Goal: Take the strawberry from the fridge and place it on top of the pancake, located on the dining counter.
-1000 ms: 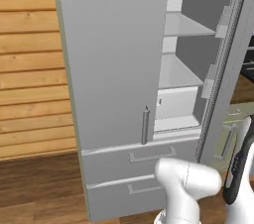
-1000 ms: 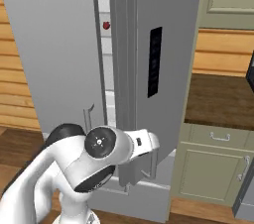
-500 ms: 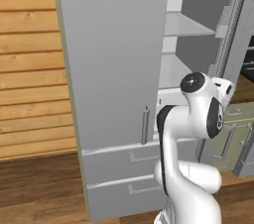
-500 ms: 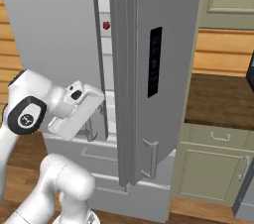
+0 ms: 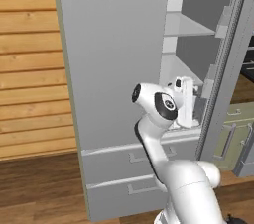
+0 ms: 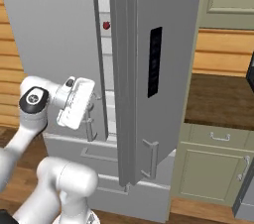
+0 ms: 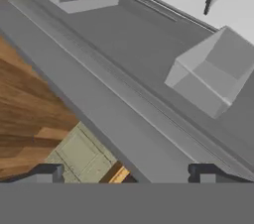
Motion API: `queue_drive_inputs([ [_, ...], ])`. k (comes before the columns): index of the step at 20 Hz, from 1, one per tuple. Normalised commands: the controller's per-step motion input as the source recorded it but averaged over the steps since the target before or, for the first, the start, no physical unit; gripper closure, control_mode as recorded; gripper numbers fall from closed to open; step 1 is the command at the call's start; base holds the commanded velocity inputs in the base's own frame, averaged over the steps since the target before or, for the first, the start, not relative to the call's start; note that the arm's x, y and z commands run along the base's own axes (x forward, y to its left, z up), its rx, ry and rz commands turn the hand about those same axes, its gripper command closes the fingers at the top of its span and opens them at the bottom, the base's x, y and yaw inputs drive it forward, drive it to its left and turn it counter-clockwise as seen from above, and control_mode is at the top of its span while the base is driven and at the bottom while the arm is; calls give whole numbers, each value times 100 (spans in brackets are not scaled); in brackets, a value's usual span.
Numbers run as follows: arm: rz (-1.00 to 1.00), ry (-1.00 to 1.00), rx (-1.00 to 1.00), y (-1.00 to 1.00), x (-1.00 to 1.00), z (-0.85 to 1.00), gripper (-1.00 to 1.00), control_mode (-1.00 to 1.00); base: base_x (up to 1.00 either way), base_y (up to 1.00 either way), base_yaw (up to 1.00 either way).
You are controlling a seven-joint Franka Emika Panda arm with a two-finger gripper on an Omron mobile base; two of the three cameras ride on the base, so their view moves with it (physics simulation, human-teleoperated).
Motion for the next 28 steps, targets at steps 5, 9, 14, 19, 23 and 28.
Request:
queue_drive_inputs([
  [5, 0, -2, 10, -91, 33, -11, -100, -100, 0, 0, 0],
  [9, 0, -10, 4, -77, 9, 0, -100, -100, 0, 0, 0],
  [14, -1, -16, 6, -96, -40, 0, -100, -100, 0, 0, 0],
  [19, -5, -15, 8, -100, -58, 0, -100, -100, 0, 0, 0],
  [23, -1, -6, 8, -75, -13, 0, -100, -100, 0, 0, 0],
  [28, 0, 0, 8, -37, 1, 0, -100, -100, 0, 0, 0],
])
